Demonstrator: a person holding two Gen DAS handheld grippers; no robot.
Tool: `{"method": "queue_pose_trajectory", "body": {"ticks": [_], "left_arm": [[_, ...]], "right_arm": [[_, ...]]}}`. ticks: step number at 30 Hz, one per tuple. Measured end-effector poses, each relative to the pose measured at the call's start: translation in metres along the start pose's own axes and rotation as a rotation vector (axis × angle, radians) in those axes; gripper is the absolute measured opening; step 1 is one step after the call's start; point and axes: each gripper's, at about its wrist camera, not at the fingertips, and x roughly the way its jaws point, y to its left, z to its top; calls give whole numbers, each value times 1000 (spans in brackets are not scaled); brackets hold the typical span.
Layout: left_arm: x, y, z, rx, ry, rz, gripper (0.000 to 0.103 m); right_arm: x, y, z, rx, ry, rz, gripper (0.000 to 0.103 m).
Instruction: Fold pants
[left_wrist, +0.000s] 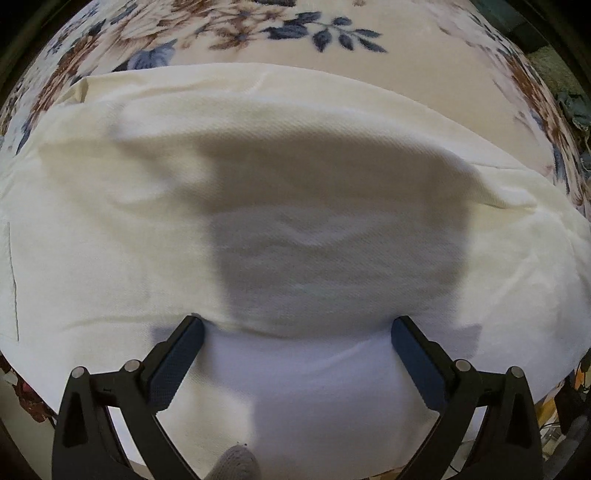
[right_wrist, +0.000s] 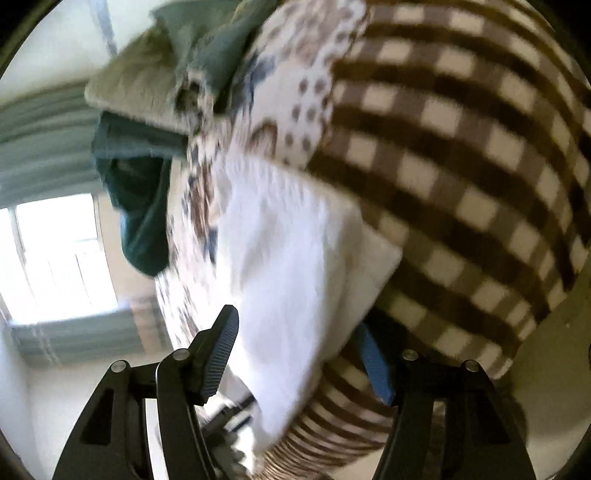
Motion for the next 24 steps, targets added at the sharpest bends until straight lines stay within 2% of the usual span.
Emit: {"method": "queue_pose_trajectory", "body": {"ticks": [7, 8, 9, 10, 11, 13, 15, 18, 19, 24], "left_arm": [[4, -6, 0, -10, 8, 1, 103], [7, 5, -3, -12, 5, 0, 103], [7, 7, -2, -14, 0, 1, 103], [7, 5, -1, -18, -8, 4, 103], [7, 5, 0, -20, -10, 6, 103], [6, 3, 2, -23, -7, 3, 103], [1, 4, 5, -31, -2, -19, 103], [-13, 21, 8, -79, -19, -101, 103], [-17, 27, 9, -95, -22, -108, 103], [-52, 80, 14, -200, -94, -136, 103]], "right_arm": [[32, 28, 24, -92, -73, 31, 65], [37, 31, 25, -107, -72, 18, 61], [42, 34, 26, -117, -75, -18, 52], [49, 37, 27, -123, -78, -68, 29], [54, 39, 28, -116, -83, -84, 18], [50, 45, 29, -86, -118, -96, 10], [42, 58, 27, -80, -155, -108, 8], [30, 79, 20, -80, -193, -102, 8], [27, 88, 16, -98, -203, -105, 8], [26, 176, -20, -292, -222, -123, 8]]}}
